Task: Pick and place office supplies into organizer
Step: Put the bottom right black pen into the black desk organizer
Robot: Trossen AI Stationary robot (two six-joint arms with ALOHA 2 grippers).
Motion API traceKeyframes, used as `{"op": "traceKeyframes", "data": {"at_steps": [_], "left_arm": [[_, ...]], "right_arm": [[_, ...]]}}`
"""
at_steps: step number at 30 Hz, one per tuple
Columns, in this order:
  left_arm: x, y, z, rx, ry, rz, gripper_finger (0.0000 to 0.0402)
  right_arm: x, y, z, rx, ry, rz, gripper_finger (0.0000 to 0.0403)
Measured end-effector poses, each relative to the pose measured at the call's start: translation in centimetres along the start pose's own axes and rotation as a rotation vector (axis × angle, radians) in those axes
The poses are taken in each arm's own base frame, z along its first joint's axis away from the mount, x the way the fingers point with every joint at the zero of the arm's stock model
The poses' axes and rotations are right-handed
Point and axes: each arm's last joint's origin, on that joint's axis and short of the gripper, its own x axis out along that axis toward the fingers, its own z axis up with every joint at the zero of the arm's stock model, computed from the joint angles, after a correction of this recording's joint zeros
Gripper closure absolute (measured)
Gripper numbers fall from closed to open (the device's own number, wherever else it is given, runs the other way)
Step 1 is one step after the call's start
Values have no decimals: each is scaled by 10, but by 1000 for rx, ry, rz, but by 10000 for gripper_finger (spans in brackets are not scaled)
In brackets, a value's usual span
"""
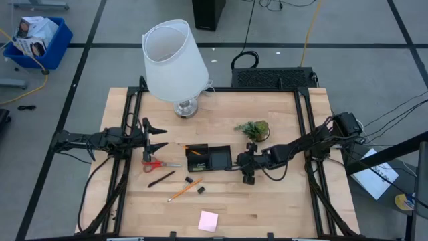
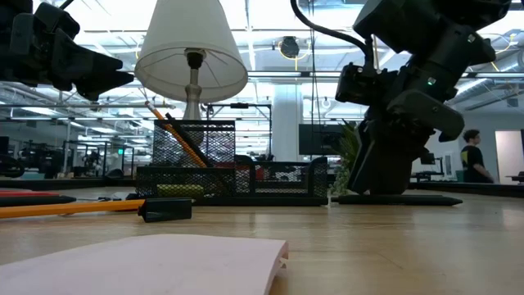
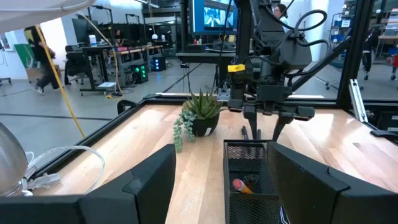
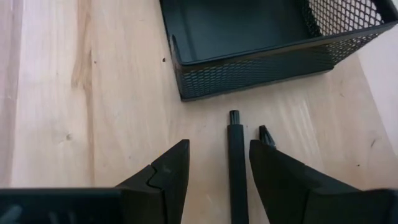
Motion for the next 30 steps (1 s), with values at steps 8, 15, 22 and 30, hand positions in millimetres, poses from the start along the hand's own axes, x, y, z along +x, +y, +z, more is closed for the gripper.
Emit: {"op": "traceKeyframes", "data": {"at_steps": [8,15,22,30], "left_arm": [[0,0,0,0,0,0,146],[0,0,0,0,0,0,146],[0,0,0,0,0,0,146],[0,0,0,0,0,0,146]], "right_arm": [[0,0,0,-11,1,-2,243],[0,0,-1,-16,4,-4,243],[4,0,-2,-21,15,-8,243],[8,-5,-8,8,37,-21,243]]}}
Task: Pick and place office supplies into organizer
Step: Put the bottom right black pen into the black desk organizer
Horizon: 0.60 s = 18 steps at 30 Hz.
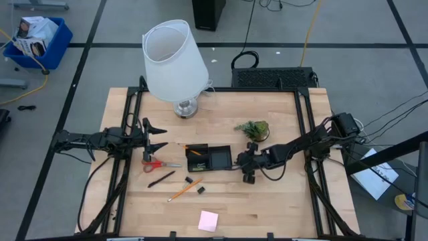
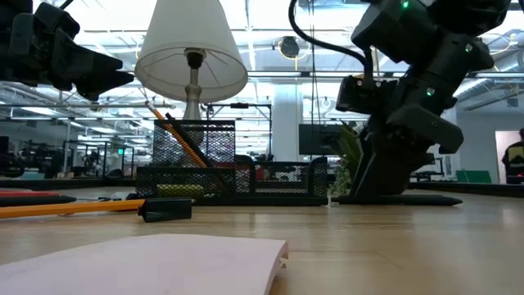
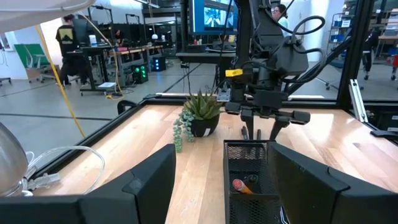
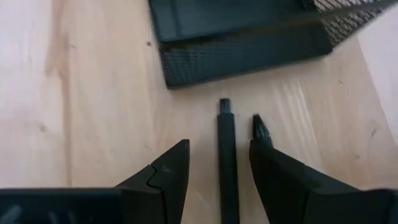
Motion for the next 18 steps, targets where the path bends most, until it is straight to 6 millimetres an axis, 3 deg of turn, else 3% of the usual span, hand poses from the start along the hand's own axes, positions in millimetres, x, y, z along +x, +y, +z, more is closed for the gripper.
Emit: {"op": "traceKeyframes", "data": {"at_steps": [12,18], "left_arm": [[0,0,0,0,0,0,146],[0,0,0,0,1,0,146]], "right_arm": [[3,-3,-6,14,-40,12,244],[4,-4,-5,33,-48,17,276]]}}
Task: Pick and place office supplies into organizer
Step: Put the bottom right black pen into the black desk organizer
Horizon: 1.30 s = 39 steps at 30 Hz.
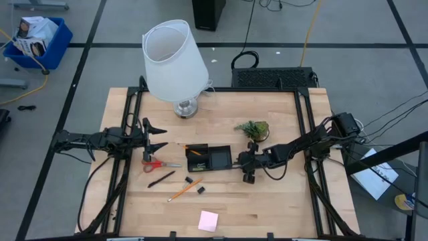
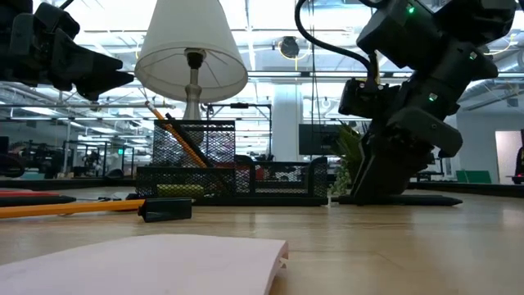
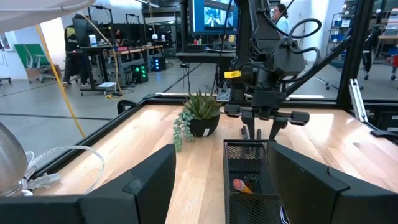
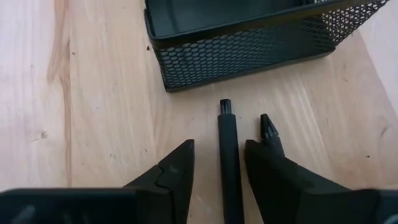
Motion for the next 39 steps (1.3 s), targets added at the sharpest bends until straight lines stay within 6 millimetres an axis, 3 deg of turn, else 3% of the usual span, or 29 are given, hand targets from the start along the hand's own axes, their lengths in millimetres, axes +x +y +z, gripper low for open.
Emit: {"op": "traceKeyframes", "data": {"at_steps": [13,39], "left_arm": [[0,0,0,0,0,0,146],[0,0,0,0,0,0,146]], "right_arm": [[2,-8,3,30,-1,-16,375],[-5,-6,14,8,-96,12,370]]}}
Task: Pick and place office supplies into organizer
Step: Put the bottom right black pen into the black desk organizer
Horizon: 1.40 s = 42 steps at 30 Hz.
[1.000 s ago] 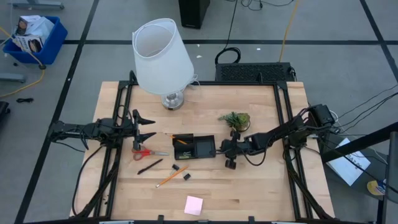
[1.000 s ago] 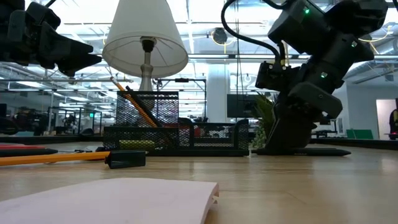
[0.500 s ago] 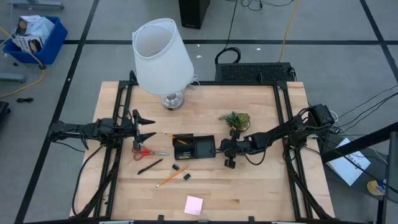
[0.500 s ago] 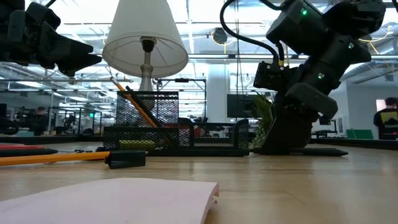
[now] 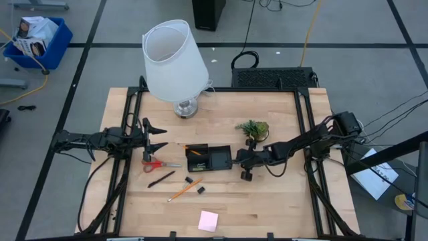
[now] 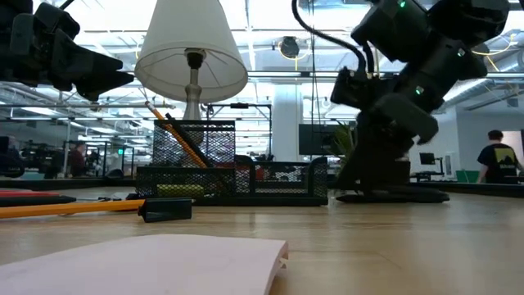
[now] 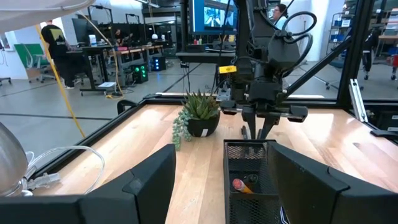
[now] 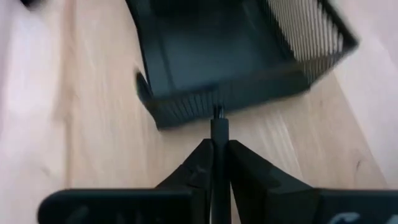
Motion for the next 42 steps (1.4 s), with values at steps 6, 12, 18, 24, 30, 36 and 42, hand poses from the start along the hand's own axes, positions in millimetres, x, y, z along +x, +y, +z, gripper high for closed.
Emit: {"op": "traceKeyframes", "data": {"at_steps": [6,12,18,24,30,36,42], "left_arm": [[0,0,0,0,-1,0,146],[0,0,0,0,-1,0,146],[0,0,0,0,-1,0,146],[0,0,0,0,-1,0,146],[0,0,0,0,-1,0,146],[0,0,0,0,-1,0,146],[0,0,0,0,-1,0,146]], "right_arm": [[-11,1,4,1,-22,13,370],[-22,7,4,-17,-20,31,373],[-25,3,-2,15,52,3,372],[-27,3,0,16,39,2,368],[-27,4,13,-7,-121,-77,372],[-31,11,33,-68,-324,-21,365],[-39,14,51,-103,-521,5,372]]}}
